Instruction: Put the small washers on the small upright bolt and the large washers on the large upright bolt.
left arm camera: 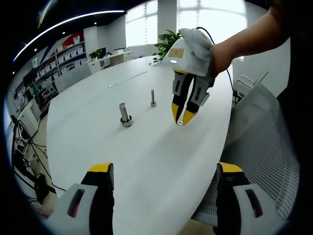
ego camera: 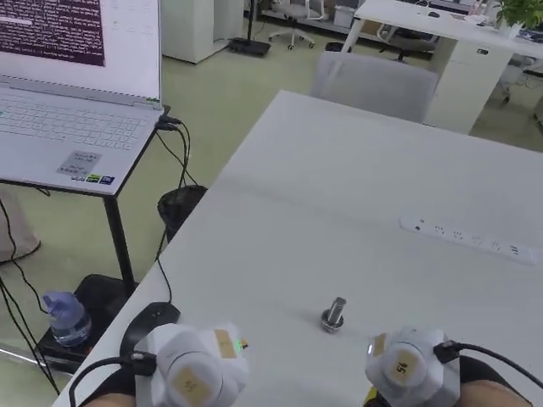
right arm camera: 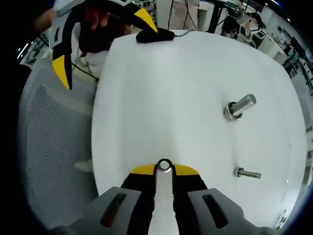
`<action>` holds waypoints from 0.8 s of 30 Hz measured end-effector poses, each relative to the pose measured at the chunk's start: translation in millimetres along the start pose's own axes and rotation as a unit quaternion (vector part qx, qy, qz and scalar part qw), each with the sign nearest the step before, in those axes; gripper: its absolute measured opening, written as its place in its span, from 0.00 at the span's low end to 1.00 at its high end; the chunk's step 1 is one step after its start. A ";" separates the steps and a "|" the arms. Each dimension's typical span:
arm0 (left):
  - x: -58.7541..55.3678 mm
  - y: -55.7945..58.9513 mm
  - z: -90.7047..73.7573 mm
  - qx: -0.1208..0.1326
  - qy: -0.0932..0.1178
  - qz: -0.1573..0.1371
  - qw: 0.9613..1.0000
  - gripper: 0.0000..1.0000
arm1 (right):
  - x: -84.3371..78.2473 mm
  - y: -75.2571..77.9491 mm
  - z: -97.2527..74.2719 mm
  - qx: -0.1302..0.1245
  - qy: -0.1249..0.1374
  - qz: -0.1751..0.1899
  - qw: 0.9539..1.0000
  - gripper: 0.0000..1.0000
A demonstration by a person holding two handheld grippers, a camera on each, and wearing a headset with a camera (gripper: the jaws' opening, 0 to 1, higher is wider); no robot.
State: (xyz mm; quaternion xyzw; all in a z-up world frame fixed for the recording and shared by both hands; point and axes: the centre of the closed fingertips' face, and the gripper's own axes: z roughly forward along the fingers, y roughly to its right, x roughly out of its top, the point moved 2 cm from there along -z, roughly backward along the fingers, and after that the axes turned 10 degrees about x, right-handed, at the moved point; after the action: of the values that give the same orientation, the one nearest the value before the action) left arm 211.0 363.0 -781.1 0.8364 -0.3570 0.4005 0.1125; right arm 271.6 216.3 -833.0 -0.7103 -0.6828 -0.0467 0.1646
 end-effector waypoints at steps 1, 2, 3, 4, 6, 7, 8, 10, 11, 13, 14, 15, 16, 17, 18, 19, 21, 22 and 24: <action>0.3 0.3 0.3 0.000 0.000 0.000 1.000 0.87 | -4.8 2.5 -5.9 -0.004 0.002 0.002 1.000 0.13; 0.3 1.2 1.0 -0.002 -0.001 -0.001 1.000 0.87 | -8.0 3.1 -9.8 -0.004 0.002 0.001 1.000 0.13; 0.2 1.6 1.6 -0.002 -0.001 0.000 1.000 0.87 | -11.4 3.7 -13.0 -0.004 0.001 0.000 1.000 0.13; -0.5 2.1 2.9 -0.003 -0.002 0.001 1.000 0.88 | -15.8 5.3 -16.8 -0.006 -0.003 -0.001 1.000 0.13; -0.9 3.7 3.9 -0.007 -0.004 0.001 1.000 0.89 | -25.3 12.0 -26.4 -0.013 -0.005 0.005 1.000 0.13; -0.9 4.1 4.1 -0.007 -0.004 0.002 1.000 0.89 | -32.0 14.7 -30.2 -0.009 -0.005 0.011 1.000 0.13; -0.8 4.4 5.1 -0.007 -0.004 0.003 1.000 0.89 | -35.4 16.3 -32.7 -0.010 -0.007 0.011 1.000 0.13; -0.6 4.6 5.8 -0.007 -0.003 0.002 1.000 0.90 | -44.0 21.1 -39.2 -0.012 -0.012 0.015 1.000 0.13; -0.8 4.4 6.2 -0.007 -0.003 0.001 1.000 0.91 | -46.6 22.4 -41.2 -0.010 -0.012 0.016 1.000 0.13; -1.1 3.7 7.5 -0.005 -0.004 0.001 1.000 0.92 | -51.5 28.5 -45.8 -0.015 -0.010 0.023 1.000 0.13; -1.6 3.7 8.4 -0.005 -0.005 -0.001 1.000 0.93 | -53.5 31.6 -48.5 -0.017 -0.009 0.027 0.999 0.13; -1.8 3.4 9.0 -0.003 -0.006 -0.002 1.000 0.95 | -54.4 33.6 -50.3 -0.018 -0.007 0.030 0.999 0.13; -1.9 2.5 9.3 -0.001 -0.007 -0.001 1.000 0.96 | -55.2 37.3 -52.5 -0.022 -0.004 0.035 0.999 0.13; -1.5 1.5 9.4 0.003 -0.006 -0.001 1.000 0.98 | -55.5 38.5 -53.2 -0.023 -0.003 0.037 0.999 0.13; -0.7 0.8 9.5 0.005 -0.004 -0.002 1.000 0.99 | -56.1 42.2 -55.4 -0.026 -0.001 0.040 0.999 0.13; -0.4 0.8 9.8 0.004 -0.005 -0.005 1.000 0.99 | -56.0 45.6 -57.7 -0.028 0.002 0.043 0.999 0.13; -1.2 0.3 10.7 0.005 -0.007 -0.003 1.000 0.99 | -54.7 50.3 -60.5 -0.031 0.005 0.046 0.998 0.13; -1.5 0.3 11.0 0.005 -0.008 -0.002 1.000 0.99 | -53.4 52.3 -62.0 -0.031 0.007 0.048 0.998 0.13; -1.6 1.0 11.2 0.002 -0.010 -0.003 1.000 0.99 | -48.6 58.4 -66.7 -0.034 0.011 0.049 0.998 0.13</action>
State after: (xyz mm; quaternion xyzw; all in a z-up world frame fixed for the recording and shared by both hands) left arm 216.2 357.7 -789.8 0.8416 -0.3546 0.3926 0.1083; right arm 336.6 149.3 -794.2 -0.7475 -0.6434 -0.0701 0.1499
